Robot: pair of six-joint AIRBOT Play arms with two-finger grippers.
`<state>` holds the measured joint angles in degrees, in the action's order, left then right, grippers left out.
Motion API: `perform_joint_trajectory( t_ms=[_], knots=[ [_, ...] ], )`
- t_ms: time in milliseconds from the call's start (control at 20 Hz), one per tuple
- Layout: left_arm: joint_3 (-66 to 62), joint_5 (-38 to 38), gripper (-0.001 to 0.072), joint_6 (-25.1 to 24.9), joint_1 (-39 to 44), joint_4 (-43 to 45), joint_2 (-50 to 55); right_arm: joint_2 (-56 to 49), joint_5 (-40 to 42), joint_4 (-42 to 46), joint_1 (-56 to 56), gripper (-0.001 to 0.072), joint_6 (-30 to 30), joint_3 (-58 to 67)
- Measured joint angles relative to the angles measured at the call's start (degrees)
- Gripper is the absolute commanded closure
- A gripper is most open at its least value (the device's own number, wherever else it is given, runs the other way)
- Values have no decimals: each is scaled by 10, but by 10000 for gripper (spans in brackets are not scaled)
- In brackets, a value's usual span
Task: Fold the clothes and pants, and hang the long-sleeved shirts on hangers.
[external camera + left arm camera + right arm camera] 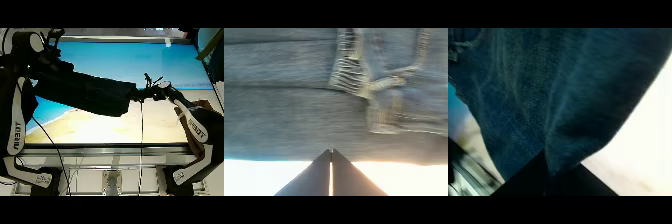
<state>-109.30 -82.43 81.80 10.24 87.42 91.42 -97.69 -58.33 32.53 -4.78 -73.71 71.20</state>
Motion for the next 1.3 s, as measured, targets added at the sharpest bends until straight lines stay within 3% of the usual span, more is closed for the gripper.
perform_joint_trajectory(
  t_ms=[250, 400, 550, 950, 1300],
  knots=[
    [6, -16, 684, 0, 22, -54, 0, 134, -155, 175, 80, 671, -40, 3],
    [23, -10, 684, -12, 67, -110, 1, 233, -259, 215, 135, 671, -49, 4],
    [63, 29, 684, -39, 136, -138, 15, 316, -311, 229, 169, 672, -71, 4],
    [110, 183, 684, -61, 320, -174, 167, 345, -292, 214, 128, 672, -133, 7],
    [113, 209, 684, -64, 344, -190, 196, 327, -204, 182, 29, 672, -141, 56]
  ],
)
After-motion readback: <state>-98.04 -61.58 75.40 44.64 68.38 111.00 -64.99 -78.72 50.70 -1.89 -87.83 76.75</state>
